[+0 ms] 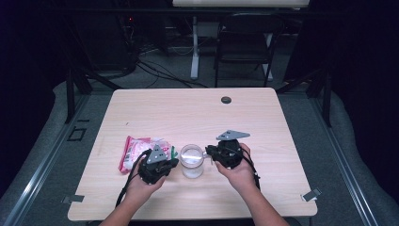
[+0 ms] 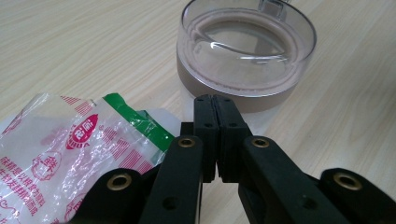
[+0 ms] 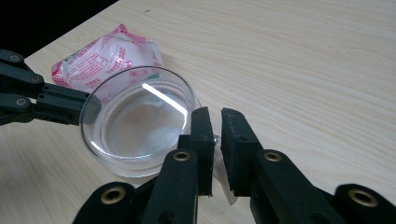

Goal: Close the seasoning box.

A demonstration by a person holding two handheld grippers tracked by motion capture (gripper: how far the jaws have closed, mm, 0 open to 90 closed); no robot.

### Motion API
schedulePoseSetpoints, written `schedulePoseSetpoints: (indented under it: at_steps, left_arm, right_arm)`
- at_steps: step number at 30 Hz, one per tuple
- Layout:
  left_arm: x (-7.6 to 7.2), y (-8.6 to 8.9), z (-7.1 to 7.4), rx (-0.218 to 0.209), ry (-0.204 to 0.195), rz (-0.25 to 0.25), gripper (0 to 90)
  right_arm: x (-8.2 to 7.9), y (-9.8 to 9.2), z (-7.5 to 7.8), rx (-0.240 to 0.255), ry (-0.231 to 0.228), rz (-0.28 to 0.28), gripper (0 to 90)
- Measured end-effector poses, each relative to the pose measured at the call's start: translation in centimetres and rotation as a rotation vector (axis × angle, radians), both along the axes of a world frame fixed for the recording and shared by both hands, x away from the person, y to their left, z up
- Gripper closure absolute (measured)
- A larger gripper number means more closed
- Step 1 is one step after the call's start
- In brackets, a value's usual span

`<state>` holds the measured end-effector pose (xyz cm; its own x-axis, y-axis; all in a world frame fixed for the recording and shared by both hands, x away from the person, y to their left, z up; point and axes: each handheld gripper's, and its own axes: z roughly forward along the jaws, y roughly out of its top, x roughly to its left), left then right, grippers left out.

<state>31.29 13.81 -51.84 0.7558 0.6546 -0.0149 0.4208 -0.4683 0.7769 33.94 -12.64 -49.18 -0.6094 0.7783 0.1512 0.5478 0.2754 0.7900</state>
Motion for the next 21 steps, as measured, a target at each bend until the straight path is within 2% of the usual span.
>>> schedulePoseSetpoints:
  at_steps: [3,7,13,21]
  left_arm:
    - [-0.05,-0.15,-0.10,-0.003,-0.005,-0.012,88.7]
    - [-0.18,-0.46,-0.18,0.014,-0.007,-0.017,88.8]
    - [-0.22,-0.40,-0.12,-0.005,-0.009,-0.019,88.7]
    - [-0.28,-0.41,0.09,0.002,-0.021,-0.024,87.6]
  right_arm:
    - [-0.03,0.02,-0.04,0.002,-0.004,0.001,83.5]
    - [-0.08,0.11,-0.14,0.014,-0.003,-0.002,83.4]
    - [-0.14,0.14,-0.15,0.012,-0.007,0.001,83.4]
    - [-0.20,0.08,-0.12,0.002,-0.005,0.001,82.2]
